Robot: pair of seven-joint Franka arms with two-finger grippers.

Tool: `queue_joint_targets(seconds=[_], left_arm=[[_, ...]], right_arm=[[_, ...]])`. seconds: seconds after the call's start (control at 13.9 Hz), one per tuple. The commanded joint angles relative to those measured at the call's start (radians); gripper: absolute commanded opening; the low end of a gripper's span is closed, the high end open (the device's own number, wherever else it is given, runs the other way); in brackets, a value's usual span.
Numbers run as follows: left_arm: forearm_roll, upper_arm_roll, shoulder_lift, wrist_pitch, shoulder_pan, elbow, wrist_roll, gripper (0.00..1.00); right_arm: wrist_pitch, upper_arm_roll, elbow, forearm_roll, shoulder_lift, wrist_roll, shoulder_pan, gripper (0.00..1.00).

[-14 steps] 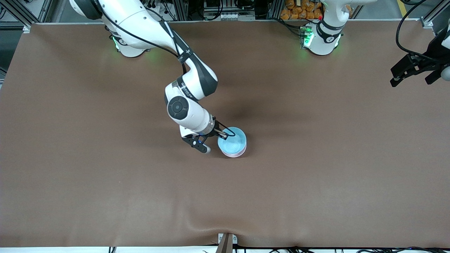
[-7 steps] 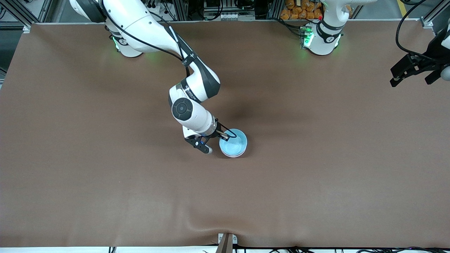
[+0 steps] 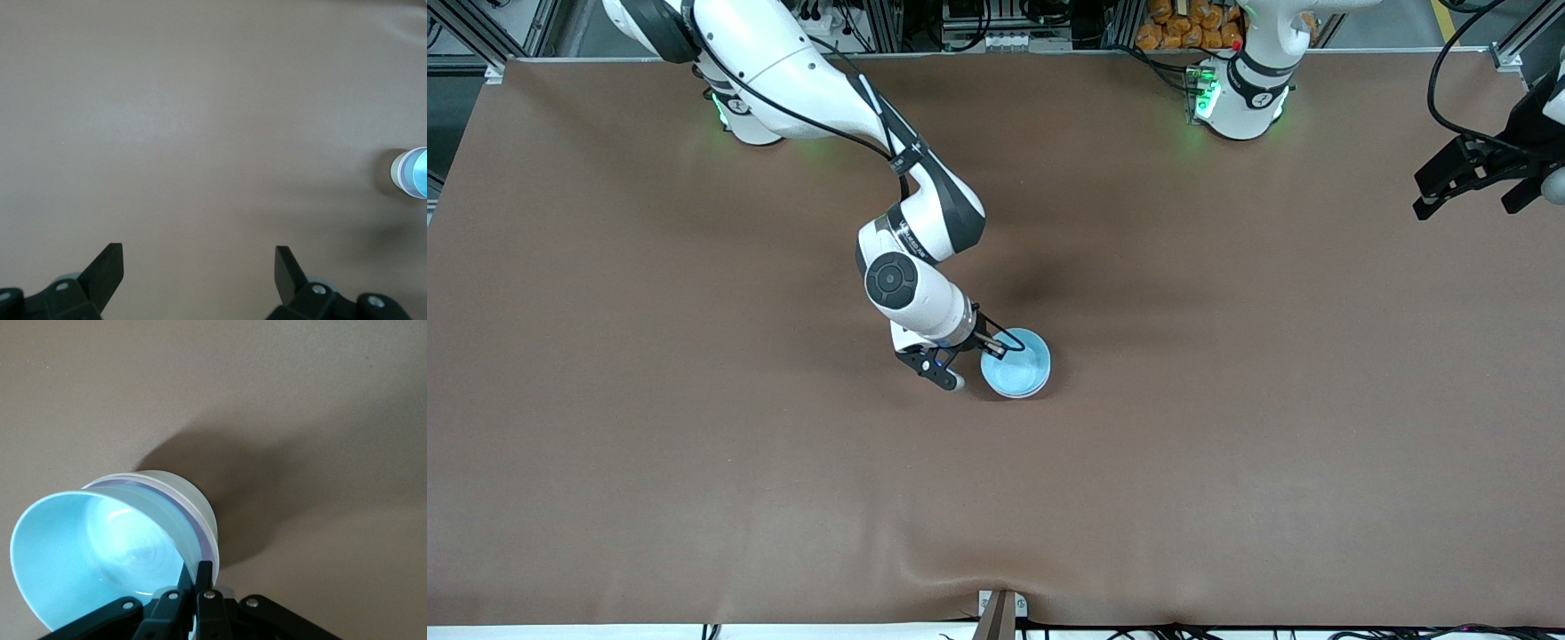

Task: Stack pink and blue bowls on white bowl
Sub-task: 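Lower the blue bowl onto the pink bowl and open the right gripper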

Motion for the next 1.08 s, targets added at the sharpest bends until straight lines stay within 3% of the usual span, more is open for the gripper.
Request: queue_joint_targets(seconds=[0.0,0.43,1.01], left_arm=[[-0.001,0.001,-0.020,-0.005,0.003,-0.006,0.020,1.00],[-0.001,0.001,-0.023,-0.028,0.003,-0.006,0.019,1.00],[-0.001,-0.001,-0.023,-0.039,0.003,-0.008,0.020,1.00]], right_arm=[[0.002,-0.010,0.028,-0.025,0.014,0.023,0.015,1.00],[-0.033,-0.014,0.051,-0.024,-0.042,0.020,-0.017,1.00],[-0.329,-0.014,0.011,-0.062,-0.230,-0.201,-0.211,1.00]])
